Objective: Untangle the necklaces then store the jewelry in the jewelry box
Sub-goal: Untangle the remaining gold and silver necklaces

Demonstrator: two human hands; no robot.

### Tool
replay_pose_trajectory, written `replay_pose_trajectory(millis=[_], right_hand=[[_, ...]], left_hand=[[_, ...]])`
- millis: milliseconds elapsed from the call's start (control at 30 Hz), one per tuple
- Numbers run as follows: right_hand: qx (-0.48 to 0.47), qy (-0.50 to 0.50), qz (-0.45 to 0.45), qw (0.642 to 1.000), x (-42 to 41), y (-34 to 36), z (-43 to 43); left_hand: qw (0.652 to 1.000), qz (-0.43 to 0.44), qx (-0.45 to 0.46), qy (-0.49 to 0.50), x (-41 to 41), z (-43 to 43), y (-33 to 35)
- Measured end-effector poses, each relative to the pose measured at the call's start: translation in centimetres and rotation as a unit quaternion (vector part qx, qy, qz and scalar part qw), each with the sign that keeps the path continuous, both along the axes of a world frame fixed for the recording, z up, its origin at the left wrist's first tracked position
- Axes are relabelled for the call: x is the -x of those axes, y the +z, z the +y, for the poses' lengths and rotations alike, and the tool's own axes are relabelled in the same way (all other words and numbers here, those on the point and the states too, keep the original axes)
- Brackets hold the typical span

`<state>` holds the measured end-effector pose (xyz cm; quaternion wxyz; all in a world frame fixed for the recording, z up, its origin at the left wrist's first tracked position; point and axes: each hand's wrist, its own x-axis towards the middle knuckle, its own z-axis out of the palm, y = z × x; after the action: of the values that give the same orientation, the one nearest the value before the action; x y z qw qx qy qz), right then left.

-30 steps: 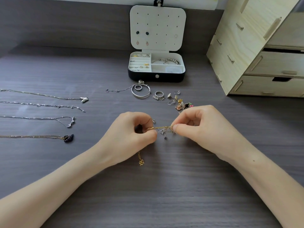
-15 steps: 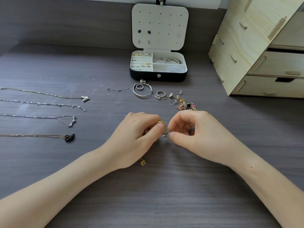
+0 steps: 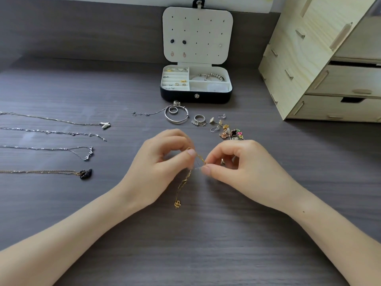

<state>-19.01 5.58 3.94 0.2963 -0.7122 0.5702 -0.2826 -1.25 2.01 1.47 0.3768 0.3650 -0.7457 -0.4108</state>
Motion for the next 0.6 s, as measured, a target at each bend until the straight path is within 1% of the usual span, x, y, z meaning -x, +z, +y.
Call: replay_pose_trajectory(millis=[100, 200, 300, 400, 500, 600], right_hand=[[-0.040, -0.004, -0.044, 0.998, 0.04, 0.31, -0.05], [-0.066, -0.007, -0.087, 0.994, -0.01, 0.34, -0.07], [-0.089, -0.007, -0.118, 0.989, -0.03, 0.38, -0.09], [-0.115, 0.006, -0.134, 0.984, -0.16, 0.52, -0.04], [-0.128, 0.010, -0.131, 0.983, -0.23, 0.59, 0.08], [-0.133, 0.016, -0.121, 0.983, -0.24, 0.71, 0.14]], left_hand=[[0.993, 0.075, -0.091, -0.016, 0.08, 0.12, 0.41], [0.984, 0.106, -0.144, -0.028, 0.14, 0.12, 0.47], [0.977, 0.122, -0.173, -0.033, 0.28, 0.08, 0.50], [0.973, 0.125, -0.183, -0.057, 0.49, 0.20, 0.54], [0.970, 0.111, -0.193, -0.094, 0.70, 0.43, 0.55], [0.965, 0.119, -0.209, -0.106, 0.74, 0.53, 0.63]])
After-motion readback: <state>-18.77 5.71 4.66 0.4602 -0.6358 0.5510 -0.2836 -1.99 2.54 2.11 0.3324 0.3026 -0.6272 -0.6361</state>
